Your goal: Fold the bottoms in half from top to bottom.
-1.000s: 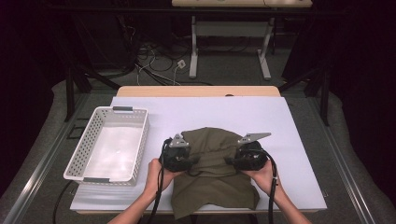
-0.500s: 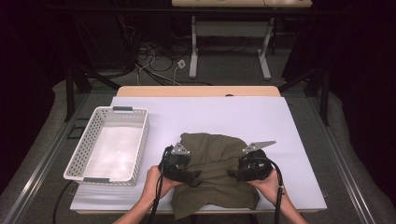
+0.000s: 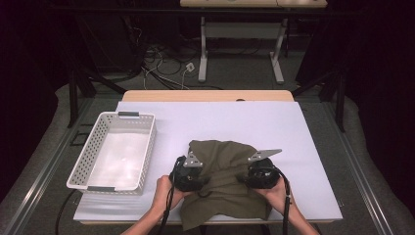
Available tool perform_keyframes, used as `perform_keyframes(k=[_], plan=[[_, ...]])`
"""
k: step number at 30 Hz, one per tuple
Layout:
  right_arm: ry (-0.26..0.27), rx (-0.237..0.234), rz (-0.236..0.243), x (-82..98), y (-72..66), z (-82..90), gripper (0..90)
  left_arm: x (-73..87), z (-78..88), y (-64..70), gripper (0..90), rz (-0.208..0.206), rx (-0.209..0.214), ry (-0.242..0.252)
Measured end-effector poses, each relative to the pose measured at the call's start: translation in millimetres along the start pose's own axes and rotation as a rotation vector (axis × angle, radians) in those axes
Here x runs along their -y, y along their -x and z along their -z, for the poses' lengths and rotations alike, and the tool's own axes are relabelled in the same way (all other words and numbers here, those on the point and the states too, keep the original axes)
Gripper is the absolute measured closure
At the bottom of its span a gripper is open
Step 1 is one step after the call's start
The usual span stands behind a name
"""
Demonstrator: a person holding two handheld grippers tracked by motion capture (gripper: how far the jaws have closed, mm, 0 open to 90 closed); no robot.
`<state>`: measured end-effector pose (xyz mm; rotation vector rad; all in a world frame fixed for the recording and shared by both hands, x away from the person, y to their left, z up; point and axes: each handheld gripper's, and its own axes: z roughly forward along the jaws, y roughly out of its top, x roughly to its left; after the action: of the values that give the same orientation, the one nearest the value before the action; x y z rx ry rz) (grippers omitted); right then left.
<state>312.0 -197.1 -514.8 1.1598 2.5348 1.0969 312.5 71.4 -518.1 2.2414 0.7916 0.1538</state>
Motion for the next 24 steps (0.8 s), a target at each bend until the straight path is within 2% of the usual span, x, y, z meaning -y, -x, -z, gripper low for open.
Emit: perform_keyframes(k=[2,3,6,13,17,18,19,21,22,24], plan=[[0.013,-0.006,0.002,0.6,-3.2,3.5,69.7,-1.9,4.5,1.0,66.2,-0.009,0.008,0.003],[0.010,-0.002,0.007,0.9,-4.7,5.4,69.9,-2.7,7.1,2.5,66.4,0.012,0.022,0.007],[0.019,-0.019,0.006,3.5,-8.6,13.5,70.1,-3.9,14.7,6.6,66.6,0.023,0.047,0.029],[0.039,-0.053,-0.005,17.3,-18.5,32.0,69.8,1.2,28.8,24.7,66.4,0.026,0.092,0.050],[0.020,-0.072,0.000,25.8,-22.9,32.4,69.2,11.2,31.0,32.9,66.0,0.038,0.113,0.036],[-0.005,-0.079,-0.004,27.6,-23.3,31.4,68.2,14.4,29.7,33.8,65.9,0.038,0.118,0.021],[-0.022,-0.087,-0.006,29.4,-23.1,29.0,65.5,17.4,27.1,34.1,65.6,0.031,0.116,0.004],[-0.061,-0.076,-0.017,31.3,-21.6,23.5,50.0,21.7,21.6,30.8,64.7,0.041,0.115,-0.018],[-0.064,-0.068,-0.025,31.6,-20.0,21.9,43.1,22.8,19.8,28.1,63.5,0.050,0.121,-0.022],[-0.056,-0.065,-0.039,31.6,-15.2,23.2,30.6,22.7,18.5,23.7,58.3,0.047,0.105,-0.037]])
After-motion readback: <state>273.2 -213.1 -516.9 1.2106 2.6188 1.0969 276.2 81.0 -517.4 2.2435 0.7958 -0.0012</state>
